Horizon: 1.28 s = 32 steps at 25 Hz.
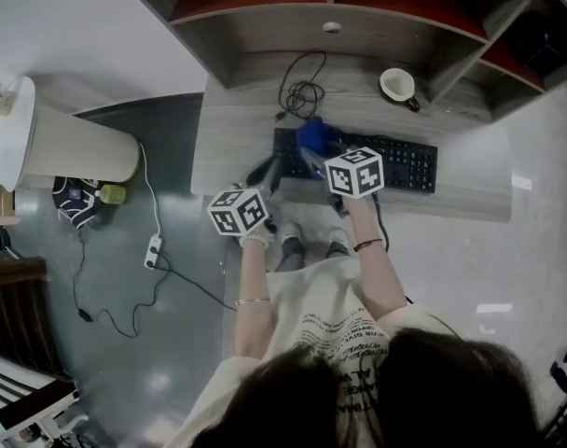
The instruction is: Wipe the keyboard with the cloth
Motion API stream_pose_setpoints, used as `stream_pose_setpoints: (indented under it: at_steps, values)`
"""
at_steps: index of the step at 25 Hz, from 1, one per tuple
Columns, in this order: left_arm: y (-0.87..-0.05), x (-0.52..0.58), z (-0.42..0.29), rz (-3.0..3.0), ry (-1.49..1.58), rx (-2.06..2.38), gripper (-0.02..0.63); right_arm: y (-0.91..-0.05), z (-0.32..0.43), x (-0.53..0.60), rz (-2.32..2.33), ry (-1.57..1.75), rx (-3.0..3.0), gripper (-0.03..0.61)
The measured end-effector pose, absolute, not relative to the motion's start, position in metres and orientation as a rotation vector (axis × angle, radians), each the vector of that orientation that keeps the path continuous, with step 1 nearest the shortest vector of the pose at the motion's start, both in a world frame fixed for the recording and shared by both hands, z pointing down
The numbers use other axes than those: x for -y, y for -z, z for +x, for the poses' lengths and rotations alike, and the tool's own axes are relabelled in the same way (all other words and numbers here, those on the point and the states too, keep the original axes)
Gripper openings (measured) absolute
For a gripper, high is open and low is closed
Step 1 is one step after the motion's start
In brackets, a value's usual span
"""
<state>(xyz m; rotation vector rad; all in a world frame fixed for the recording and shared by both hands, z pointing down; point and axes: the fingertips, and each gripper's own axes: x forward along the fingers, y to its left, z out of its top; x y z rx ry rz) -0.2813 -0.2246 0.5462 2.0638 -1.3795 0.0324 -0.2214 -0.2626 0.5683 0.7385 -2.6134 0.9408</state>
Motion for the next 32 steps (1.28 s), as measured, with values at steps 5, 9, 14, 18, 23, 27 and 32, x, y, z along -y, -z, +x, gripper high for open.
stream_pose_setpoints:
  at_steps: [5,9,14,18,23,27,32]
  values:
    - [-0.547,0.226,-0.293,2.077,-0.036,1.354,-0.002,-0.568,-0.231,0.263,0.774,-0.943,2.604,0.058]
    - [-0.548,0.226,-0.302,2.08,-0.039,1.34,-0.002,-0.568,-0.242,0.261,0.779,-0.942,2.601,0.058]
    - [-0.548,0.224,-0.313,2.081,-0.041,1.336,-0.002,-0.568,-0.253,0.259,0.782,-0.941,2.601,0.058]
    - [-0.549,0.222,-0.32,2.08,-0.043,1.336,-0.002,-0.569,-0.26,0.257,0.789,-0.945,2.599,0.058]
    - [-0.548,0.219,-0.33,2.082,-0.046,1.338,-0.002,-0.568,-0.268,0.256,0.797,-0.948,2.601,0.058]
    - [-0.548,0.217,-0.336,2.084,-0.048,1.336,-0.002,-0.568,-0.273,0.255,0.806,-0.951,2.602,0.058]
    - [-0.548,0.215,-0.346,2.084,-0.049,1.339,-0.002,-0.568,-0.282,0.253,0.803,-0.952,2.605,0.058]
